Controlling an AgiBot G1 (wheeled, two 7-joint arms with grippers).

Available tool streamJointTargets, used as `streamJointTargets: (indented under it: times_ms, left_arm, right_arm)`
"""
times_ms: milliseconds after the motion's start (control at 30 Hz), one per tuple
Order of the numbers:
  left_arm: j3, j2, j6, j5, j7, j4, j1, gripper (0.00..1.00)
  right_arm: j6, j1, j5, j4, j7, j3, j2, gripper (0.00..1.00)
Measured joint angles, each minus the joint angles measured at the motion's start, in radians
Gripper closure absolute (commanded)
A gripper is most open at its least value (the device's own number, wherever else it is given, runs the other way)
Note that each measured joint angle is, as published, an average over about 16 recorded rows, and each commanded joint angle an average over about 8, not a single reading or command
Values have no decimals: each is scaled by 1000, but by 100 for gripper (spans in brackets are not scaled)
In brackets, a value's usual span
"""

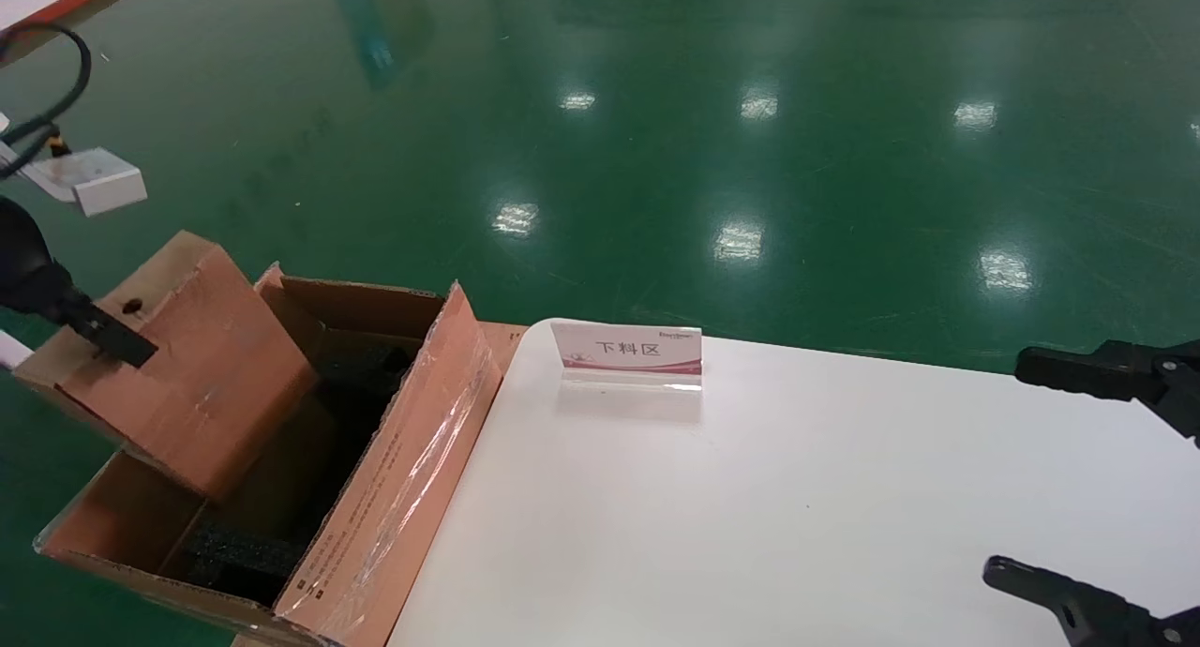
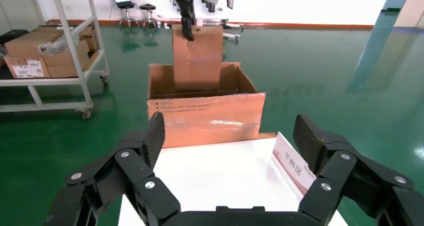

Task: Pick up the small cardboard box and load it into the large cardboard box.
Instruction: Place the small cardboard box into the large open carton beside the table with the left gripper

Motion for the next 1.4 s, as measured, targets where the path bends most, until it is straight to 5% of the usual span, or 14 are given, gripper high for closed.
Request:
streamJointTargets:
  times_ms: [800, 1400]
  left_arm:
    - [36, 26, -66, -4, -74, 95, 146, 100]
    - [70, 22, -138, 61, -217, -21, 181, 100]
  right_arm:
    - [1, 0, 1, 0, -1, -1, 1, 0]
    - [1, 1, 2, 0, -1, -2, 1, 0]
